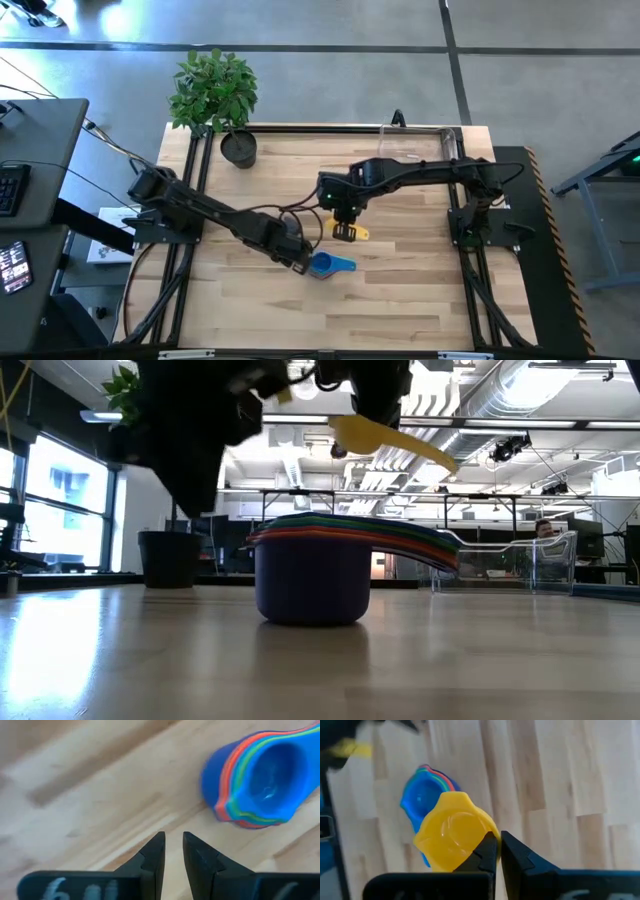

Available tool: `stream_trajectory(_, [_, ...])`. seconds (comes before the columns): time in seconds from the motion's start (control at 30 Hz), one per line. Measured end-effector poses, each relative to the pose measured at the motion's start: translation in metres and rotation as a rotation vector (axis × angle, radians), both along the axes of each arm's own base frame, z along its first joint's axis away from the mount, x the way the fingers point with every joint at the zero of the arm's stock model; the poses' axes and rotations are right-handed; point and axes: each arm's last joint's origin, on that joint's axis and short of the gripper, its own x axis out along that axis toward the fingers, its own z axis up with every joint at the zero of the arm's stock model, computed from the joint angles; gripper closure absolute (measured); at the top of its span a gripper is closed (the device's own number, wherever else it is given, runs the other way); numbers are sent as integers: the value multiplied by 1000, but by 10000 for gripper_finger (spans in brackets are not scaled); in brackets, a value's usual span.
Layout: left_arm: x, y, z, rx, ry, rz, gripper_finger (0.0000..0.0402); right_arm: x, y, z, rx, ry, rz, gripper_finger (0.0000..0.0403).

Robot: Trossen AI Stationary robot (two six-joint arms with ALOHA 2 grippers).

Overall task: Nest measuring cups in basket
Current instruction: Stack the yellow measuring cup on top of the blue measuring cup

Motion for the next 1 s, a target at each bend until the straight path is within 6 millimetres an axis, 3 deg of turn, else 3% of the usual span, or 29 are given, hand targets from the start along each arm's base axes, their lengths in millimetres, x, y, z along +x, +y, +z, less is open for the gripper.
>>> stream_trajectory(0.47, [-57,34,80,204,-135,-125,342,15,22,5,126,-138,-97,402])
stream_trajectory(0.7, [-86,54,117,309,-281,-129,342,28,24,-13,160,-118,-105,402])
stream_trajectory(1.0, [-108,68,138,384,-364,-127,342,38,29,-35,188,-54,-106,402])
